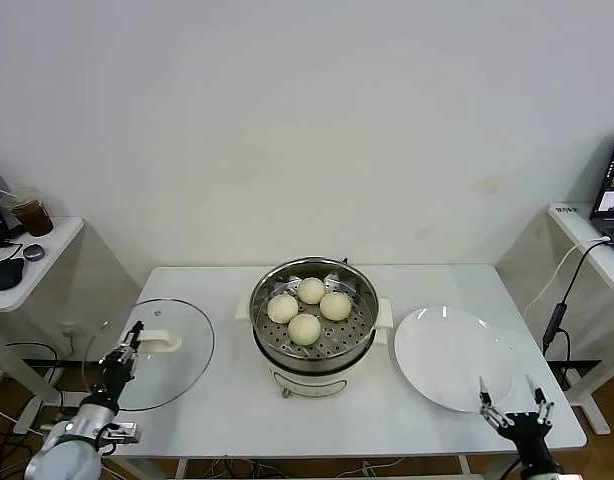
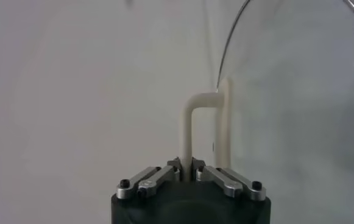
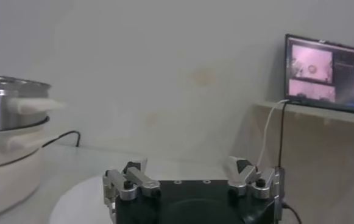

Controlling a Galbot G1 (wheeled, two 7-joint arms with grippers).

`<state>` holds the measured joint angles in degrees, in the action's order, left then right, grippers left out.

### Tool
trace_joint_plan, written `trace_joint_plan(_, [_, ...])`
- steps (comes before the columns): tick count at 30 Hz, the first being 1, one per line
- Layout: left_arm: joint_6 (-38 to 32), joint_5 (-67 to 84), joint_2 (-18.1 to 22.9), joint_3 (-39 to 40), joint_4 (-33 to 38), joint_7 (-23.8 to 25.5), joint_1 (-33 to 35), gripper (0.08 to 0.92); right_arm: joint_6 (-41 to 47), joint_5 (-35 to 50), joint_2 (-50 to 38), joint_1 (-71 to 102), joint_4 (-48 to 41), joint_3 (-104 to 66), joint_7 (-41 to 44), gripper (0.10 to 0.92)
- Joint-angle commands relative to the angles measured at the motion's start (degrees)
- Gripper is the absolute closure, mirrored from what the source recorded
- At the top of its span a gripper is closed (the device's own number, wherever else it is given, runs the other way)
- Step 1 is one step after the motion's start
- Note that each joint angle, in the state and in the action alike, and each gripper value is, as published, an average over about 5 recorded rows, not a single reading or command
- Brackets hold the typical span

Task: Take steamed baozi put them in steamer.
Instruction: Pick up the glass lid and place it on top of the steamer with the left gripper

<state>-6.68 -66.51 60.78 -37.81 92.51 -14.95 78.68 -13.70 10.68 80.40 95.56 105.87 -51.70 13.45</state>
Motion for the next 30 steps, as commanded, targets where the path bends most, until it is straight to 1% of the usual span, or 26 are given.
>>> trace_joint_plan(1, [18.9,14.1,-7.7,-2.5,32.1,14.0,11.5,0.832,0.8,0.3,-2.8,0.5,-0.5,4.6,0.3,0.203])
trace_joint_plan(4, [23.8,17.0,-10.0,-0.2,36.9,17.9,9.4,0.832,0.5,-0.5,-2.4,0.5,-0.7,5.9,0.3,0.203])
trace_joint_plan(7, [29.1,18.4,-12.0,5.4,38.9,19.6,5.2,0.832,0.3,-1.4,-1.6,0.3,-0.9,6.9,0.3,0.203])
trace_joint_plan(11, [34.5,16.5,-13.5,15.4,37.9,20.4,-3.9,0.832,-0.5,-4.0,0.4,-0.7,-2.1,6.9,0.0,0.203])
trace_joint_plan(13, [36.5,15.0,-14.3,22.0,36.1,20.7,-8.8,0.832,-1.3,-6.2,1.9,-1.5,-3.1,6.6,-0.3,0.203])
trace_joint_plan(15, [37.7,12.3,-14.0,28.0,33.7,21.7,-13.3,0.832,-1.9,-8.6,3.6,-2.5,-4.1,6.3,-0.7,0.203])
trace_joint_plan(17, [38.3,7.7,-12.1,32.7,31.5,24.0,-17.8,0.832,-2.3,-10.3,5.3,-3.2,-4.7,6.1,-1.2,0.203])
trace_joint_plan(22, [40.7,-3.9,-4.2,42.1,27.2,32.0,-27.2,0.832,-3.1,-12.5,7.0,-4.0,-5.9,6.7,-2.3,0.203])
trace_joint_plan(26, [42.2,-10.2,1.5,46.6,24.5,36.3,-30.8,0.832,-3.5,-13.4,7.5,-4.5,-6.6,6.6,-2.7,0.203])
trace_joint_plan(30, [42.9,-13.0,6.0,49.3,21.5,38.3,-32.7,0.832,-3.5,-13.7,7.8,-4.6,-6.6,6.7,-2.9,0.203])
